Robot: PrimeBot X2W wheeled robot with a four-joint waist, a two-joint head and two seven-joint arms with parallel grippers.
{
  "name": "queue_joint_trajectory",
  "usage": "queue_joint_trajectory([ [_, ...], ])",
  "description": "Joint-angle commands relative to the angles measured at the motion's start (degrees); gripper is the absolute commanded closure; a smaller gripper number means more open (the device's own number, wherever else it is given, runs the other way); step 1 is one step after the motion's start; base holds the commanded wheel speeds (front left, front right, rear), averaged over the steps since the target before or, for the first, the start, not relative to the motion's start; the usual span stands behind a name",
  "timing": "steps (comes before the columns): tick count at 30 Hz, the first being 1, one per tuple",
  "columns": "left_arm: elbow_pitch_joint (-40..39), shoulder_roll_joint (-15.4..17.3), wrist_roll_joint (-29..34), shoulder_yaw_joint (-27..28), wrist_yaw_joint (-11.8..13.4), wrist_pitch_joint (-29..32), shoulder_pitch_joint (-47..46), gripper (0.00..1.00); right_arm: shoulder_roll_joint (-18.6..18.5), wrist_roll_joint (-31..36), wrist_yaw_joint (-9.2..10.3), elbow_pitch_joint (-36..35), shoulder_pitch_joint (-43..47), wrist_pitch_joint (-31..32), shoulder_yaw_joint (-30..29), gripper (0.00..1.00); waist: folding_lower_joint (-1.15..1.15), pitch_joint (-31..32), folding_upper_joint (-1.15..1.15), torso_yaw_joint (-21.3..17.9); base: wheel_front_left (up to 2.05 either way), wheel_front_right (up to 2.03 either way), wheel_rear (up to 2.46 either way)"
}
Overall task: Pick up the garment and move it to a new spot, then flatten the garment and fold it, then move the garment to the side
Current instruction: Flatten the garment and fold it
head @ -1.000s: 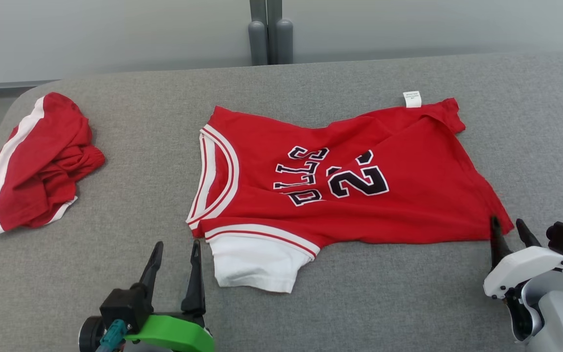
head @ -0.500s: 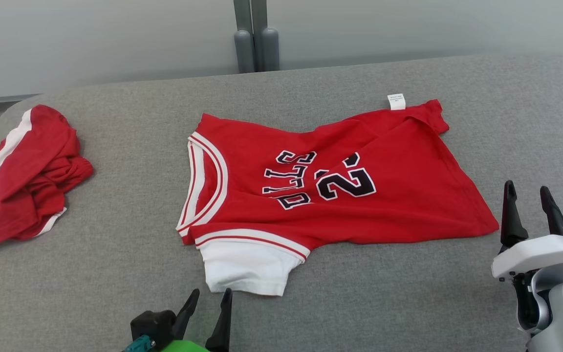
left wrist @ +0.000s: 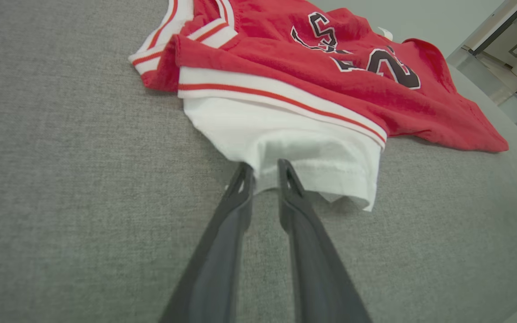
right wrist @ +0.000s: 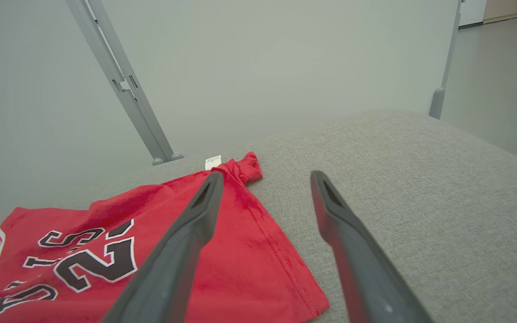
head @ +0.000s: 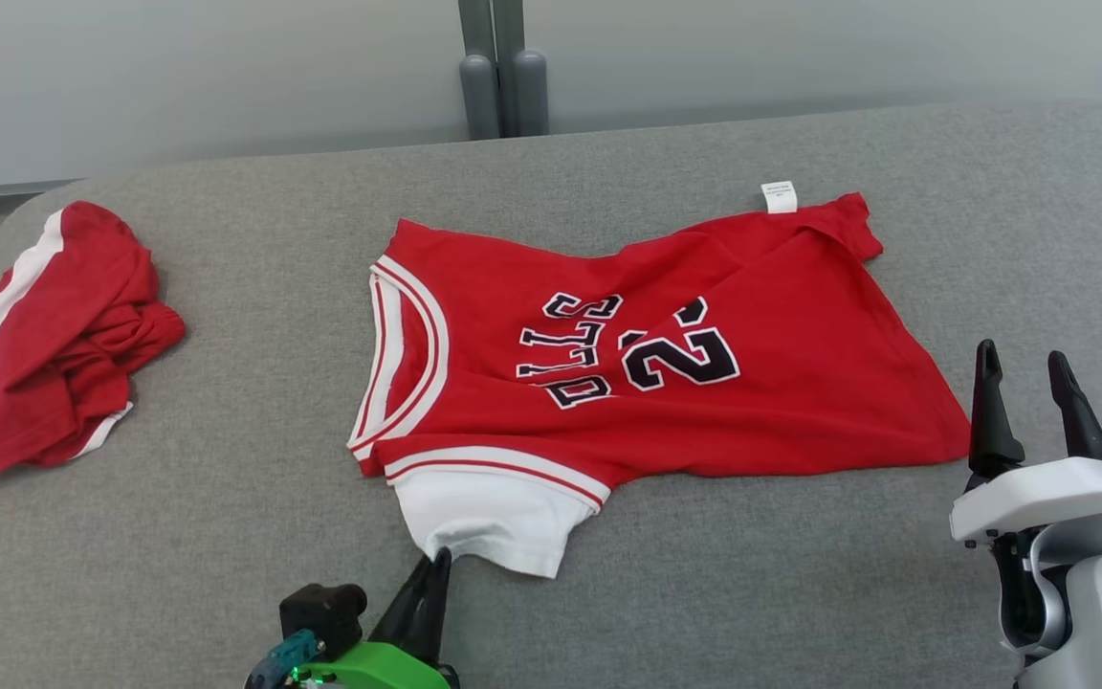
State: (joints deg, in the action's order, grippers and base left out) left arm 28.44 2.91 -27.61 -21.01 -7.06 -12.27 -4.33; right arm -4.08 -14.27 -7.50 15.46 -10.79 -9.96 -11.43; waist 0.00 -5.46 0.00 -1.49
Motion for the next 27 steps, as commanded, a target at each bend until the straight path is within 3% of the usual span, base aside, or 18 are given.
queue_joint_trajectory([
  [1,0.53,0.34,-0.18,-0.46,-0.22,-0.47,-1.02,1.0,0.22,0.25,0.02,-0.31,0.93,-0.01,-0.2,0.0,0.0,0.23,0.0,0.48,0.0,0.0,0.0],
  [9,-1.52,3.49,-2.05,-2.86,-0.4,0.01,0.74,1.0,0.82,0.28,0.02,-0.58,1.81,-0.4,-0.77,0.0,0.0,0.7,0.0,2.75,0.0,0.0,0.0],
  [18,-8.82,8.76,-5.6,-2.99,1.29,13.22,5.94,1.0,1.08,-0.13,0.02,0.51,2.54,-0.35,-0.47,0.0,0.0,1.17,0.0,3.91,0.0,0.0,0.0],
  [20,-10.91,9.6,-6.04,-2.87,2.13,15.65,6.48,0.59,1.11,0.04,0.02,0.65,2.57,-0.34,-0.36,0.0,0.0,1.25,0.0,3.81,0.0,0.0,0.0],
  [21,-11.74,9.81,-6.24,-2.66,2.59,16.27,6.72,0.23,1.12,0.12,0.02,0.72,2.58,-0.36,-0.27,0.0,0.0,1.31,0.0,3.71,0.0,0.0,0.0],
  [22,-12.53,10.09,-6.25,-2.42,3.33,16.75,7.12,0.0,1.13,0.19,0.02,0.86,2.6,-0.4,-0.12,0.0,0.0,1.41,0.0,3.51,0.0,0.0,0.0],
  [27,-15.52,10.5,-6.58,-1.56,5.07,16.79,8.25,0.0,1.15,0.01,0.02,0.99,3.08,-0.68,0.0,0.0,0.0,1.75,0.0,2.64,0.0,0.0,0.0],
])
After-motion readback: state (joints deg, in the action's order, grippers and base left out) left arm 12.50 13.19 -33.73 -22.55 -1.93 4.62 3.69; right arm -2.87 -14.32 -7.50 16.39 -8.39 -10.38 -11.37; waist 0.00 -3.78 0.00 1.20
